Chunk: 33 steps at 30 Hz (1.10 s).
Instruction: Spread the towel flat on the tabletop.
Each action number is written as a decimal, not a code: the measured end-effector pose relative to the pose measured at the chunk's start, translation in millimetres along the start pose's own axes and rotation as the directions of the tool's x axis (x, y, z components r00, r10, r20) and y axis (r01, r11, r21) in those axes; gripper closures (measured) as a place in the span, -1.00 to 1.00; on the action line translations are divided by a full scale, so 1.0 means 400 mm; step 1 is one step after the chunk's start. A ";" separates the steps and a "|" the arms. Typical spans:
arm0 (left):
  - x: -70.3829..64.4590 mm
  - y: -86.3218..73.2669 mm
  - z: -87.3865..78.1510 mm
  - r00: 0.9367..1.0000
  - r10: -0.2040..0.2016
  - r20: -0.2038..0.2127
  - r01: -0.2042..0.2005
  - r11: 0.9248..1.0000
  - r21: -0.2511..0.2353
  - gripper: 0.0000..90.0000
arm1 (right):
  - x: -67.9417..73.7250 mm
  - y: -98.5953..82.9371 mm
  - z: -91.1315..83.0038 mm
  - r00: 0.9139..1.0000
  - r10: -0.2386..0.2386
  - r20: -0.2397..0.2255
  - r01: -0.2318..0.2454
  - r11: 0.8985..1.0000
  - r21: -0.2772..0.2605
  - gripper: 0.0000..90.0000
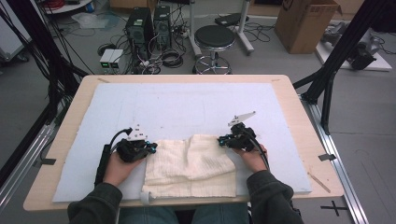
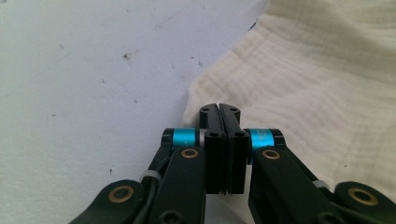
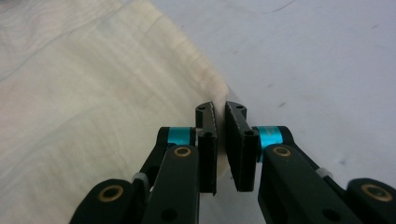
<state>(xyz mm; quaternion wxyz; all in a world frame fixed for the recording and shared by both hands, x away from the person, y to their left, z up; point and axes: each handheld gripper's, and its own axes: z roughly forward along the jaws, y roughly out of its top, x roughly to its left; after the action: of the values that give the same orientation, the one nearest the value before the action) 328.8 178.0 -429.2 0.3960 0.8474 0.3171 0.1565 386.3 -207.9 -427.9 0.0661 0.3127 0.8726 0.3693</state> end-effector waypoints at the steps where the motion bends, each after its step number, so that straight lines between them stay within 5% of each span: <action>1: 0.000 0.000 0.000 1.000 -0.005 0.002 0.005 1.000 -0.009 0.96 | 0.001 0.005 -0.010 0.999 -0.008 0.037 0.007 1.000 0.002 0.85; 5: -0.001 0.001 0.001 1.000 -0.008 0.005 0.008 1.000 -0.015 0.96 | -0.002 0.015 -0.038 0.995 0.006 0.103 -0.003 1.000 -0.027 0.83; 7: 0.000 0.001 0.003 1.000 -0.009 0.006 0.009 1.000 -0.016 0.96 | -0.001 0.015 -0.026 0.997 0.002 0.083 -0.001 1.000 -0.011 0.68; 9: 0.000 0.001 0.002 1.000 -0.011 0.007 0.011 1.000 -0.018 0.95 | 0.002 0.014 -0.011 1.000 0.008 -0.001 -0.008 1.000 -0.025 0.53; 10: 0.001 0.001 0.001 1.000 -0.017 0.004 0.017 1.000 -0.021 0.93 | 0.005 0.014 -0.007 1.000 -0.001 -0.008 0.001 0.999 -0.040 0.48; 13: 0.005 0.002 0.001 0.999 -0.040 -0.011 0.039 0.999 -0.023 0.63 | 0.000 0.016 -0.023 1.000 0.023 -0.012 -0.024 0.994 -0.104 0.44; 20: 0.020 -0.001 0.017 0.994 -0.102 -0.028 0.102 0.995 -0.011 0.18 | -0.046 -0.016 -0.048 0.995 0.092 0.032 -0.087 0.988 -0.124 0.32; 26: 0.032 -0.009 0.032 0.992 -0.122 -0.043 0.124 0.991 0.041 0.24 | -0.035 -0.024 -0.002 0.999 0.042 0.031 -0.040 0.998 -0.052 0.34; 33: 0.036 -0.010 0.036 0.991 -0.119 -0.057 0.121 0.992 0.025 0.57 | -0.034 -0.026 0.012 0.998 0.037 0.046 -0.036 0.999 -0.028 0.63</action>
<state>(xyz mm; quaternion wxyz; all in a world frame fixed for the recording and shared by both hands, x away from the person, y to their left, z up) 345.5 181.3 -441.3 0.3835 0.8277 0.3806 0.1513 393.8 -218.4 -440.1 0.0838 0.3360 0.8599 0.3750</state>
